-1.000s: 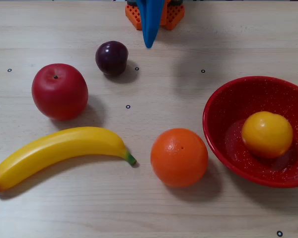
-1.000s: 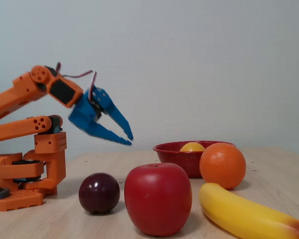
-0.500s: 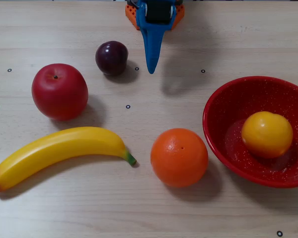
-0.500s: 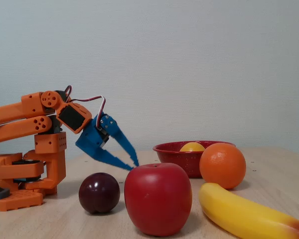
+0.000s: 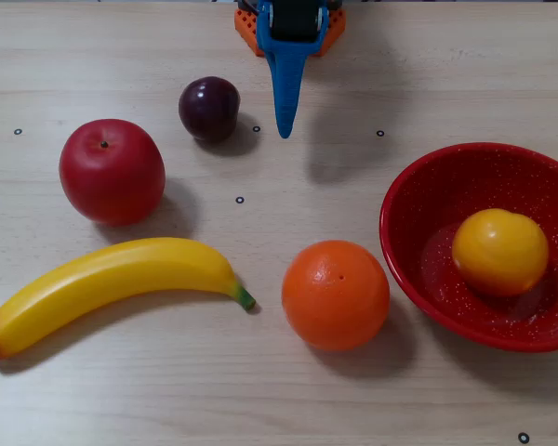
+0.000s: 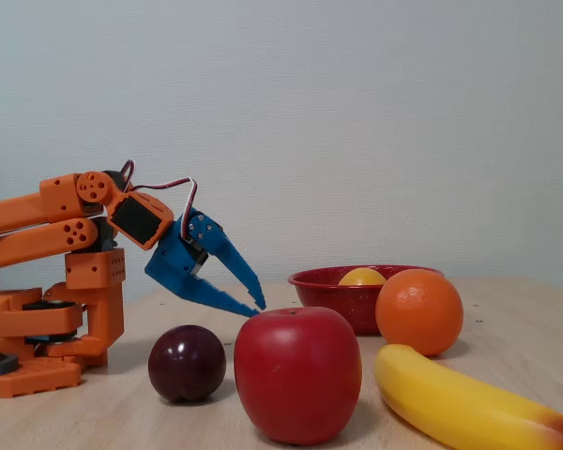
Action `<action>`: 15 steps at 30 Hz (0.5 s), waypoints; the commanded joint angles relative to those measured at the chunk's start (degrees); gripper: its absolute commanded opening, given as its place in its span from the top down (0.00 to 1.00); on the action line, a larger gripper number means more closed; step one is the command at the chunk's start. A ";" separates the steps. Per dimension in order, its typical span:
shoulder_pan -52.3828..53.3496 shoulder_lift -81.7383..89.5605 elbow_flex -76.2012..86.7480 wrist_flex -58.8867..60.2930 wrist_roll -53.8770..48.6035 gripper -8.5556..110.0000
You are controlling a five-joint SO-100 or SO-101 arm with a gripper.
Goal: Put peach in the red bowl.
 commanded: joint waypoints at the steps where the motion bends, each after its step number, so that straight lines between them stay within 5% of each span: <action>1: -2.72 1.32 2.37 -2.29 1.23 0.93; 15: -0.26 1.32 2.20 -1.23 3.60 0.93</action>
